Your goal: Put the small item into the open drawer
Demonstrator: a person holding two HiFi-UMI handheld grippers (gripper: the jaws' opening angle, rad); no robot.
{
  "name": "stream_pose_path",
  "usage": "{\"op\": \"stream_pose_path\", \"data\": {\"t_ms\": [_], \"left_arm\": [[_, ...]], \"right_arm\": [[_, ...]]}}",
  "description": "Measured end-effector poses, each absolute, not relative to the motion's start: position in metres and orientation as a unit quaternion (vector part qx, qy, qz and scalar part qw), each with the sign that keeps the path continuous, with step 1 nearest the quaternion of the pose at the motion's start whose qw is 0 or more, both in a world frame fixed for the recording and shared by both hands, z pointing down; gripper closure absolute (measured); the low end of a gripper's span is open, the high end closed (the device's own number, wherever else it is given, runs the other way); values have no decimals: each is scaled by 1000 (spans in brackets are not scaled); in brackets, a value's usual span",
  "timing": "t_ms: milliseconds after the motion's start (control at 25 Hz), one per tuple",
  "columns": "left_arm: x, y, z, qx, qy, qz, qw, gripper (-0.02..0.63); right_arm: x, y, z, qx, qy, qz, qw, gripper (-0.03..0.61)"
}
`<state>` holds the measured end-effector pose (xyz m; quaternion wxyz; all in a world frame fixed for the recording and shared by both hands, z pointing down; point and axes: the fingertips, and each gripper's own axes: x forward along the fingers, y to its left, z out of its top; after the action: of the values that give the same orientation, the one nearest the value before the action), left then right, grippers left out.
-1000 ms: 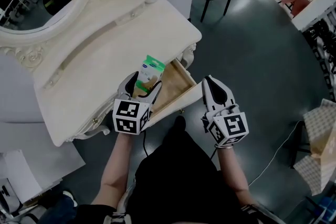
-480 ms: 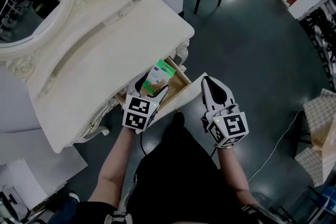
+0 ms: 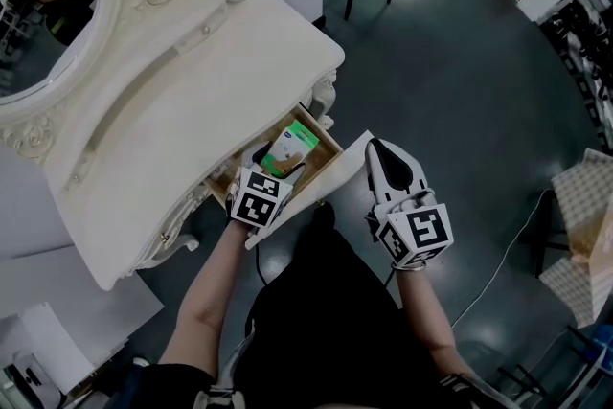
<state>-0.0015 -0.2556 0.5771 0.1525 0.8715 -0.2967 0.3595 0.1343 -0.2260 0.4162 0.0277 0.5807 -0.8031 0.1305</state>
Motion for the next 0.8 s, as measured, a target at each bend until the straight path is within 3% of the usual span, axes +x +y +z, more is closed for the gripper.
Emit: {"op": "stream_pose_path", "data": {"t_ms": [800], "left_arm": [[2,-268,677,824,-238,485,172,259]], "right_arm": [[149,-213,427,600,-786,144,38,581]]}}
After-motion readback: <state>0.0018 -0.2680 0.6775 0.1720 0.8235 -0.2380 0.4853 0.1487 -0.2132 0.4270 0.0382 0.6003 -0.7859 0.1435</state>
